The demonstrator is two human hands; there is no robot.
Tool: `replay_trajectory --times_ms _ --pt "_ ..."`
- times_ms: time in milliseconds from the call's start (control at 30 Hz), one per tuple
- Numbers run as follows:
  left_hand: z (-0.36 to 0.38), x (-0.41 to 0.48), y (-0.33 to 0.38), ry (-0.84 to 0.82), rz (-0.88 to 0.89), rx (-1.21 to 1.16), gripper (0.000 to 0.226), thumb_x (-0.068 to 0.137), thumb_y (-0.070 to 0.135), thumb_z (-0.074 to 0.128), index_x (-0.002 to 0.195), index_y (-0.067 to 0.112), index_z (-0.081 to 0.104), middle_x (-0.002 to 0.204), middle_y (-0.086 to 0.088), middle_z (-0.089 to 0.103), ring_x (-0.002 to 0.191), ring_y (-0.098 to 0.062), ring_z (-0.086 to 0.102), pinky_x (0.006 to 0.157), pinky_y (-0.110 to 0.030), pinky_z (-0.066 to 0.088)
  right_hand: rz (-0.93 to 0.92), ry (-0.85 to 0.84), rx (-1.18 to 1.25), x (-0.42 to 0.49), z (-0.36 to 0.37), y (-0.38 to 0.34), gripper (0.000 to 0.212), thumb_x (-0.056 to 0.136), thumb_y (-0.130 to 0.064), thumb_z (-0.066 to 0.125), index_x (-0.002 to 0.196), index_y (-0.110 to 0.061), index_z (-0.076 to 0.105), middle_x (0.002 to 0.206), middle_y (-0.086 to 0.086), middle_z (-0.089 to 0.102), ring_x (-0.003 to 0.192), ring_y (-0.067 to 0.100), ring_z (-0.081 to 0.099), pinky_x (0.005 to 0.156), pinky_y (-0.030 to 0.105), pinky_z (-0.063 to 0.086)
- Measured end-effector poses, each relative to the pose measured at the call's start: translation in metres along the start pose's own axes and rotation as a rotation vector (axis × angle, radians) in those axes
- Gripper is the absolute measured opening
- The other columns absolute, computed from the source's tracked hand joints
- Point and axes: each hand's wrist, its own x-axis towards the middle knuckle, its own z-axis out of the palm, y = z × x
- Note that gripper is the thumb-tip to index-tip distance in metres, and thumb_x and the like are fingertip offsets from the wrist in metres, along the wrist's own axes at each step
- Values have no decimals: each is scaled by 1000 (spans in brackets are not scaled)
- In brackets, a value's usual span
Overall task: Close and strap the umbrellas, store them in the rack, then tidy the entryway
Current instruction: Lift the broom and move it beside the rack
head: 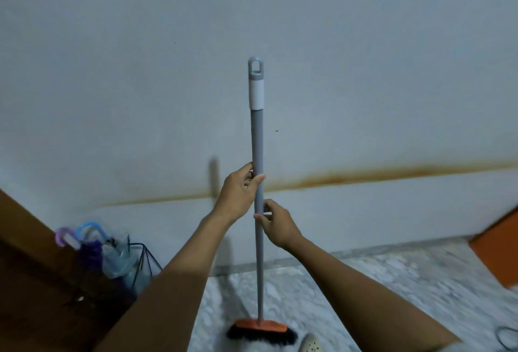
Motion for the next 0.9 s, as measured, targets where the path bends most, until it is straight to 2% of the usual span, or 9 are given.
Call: replay_trajectory --times_ms 100,200,433,700,900 --pt "15 28 -15 -1 -50 2 13 96 22 58 106 15 62 93 -6 69 87 -21 68 67 -11 51 45 -8 -22 28 -5 18 26 99 -20 57 121 -7 56 120 10 64 98 16 62 83 24 52" --pt "34 46 -29 -29 -91 17 18 96 20 58 111 10 62 92 -6 66 86 -20 67 62 -6 48 112 -45 -31 49 -5 40 25 99 -20 56 120 -7 55 122 10 64 107 22 64 84 27 52" --pt "55 87 -45 14 -119 47 23 96 22 59 116 12 62 95 -3 69 87 -17 68 75 -19 54 141 -71 -26 94 -14 61 28 99 -20 55 123 -6 56 124 12 64 109 26 65 94 36 54" --pt "65 99 -51 146 -135 107 18 99 22 54 115 16 60 94 6 63 86 -13 62 76 -20 52 157 -112 -84 120 -14 61 31 99 -22 53 128 -11 56 127 8 65 115 26 60 96 38 51" --pt "59 105 -55 206 -174 69 25 98 21 56 120 11 60 108 -1 68 96 -16 66 85 -24 54 200 -96 -135 128 1 53 28 101 -25 47 126 -15 56 121 8 67 108 29 62 91 44 52"
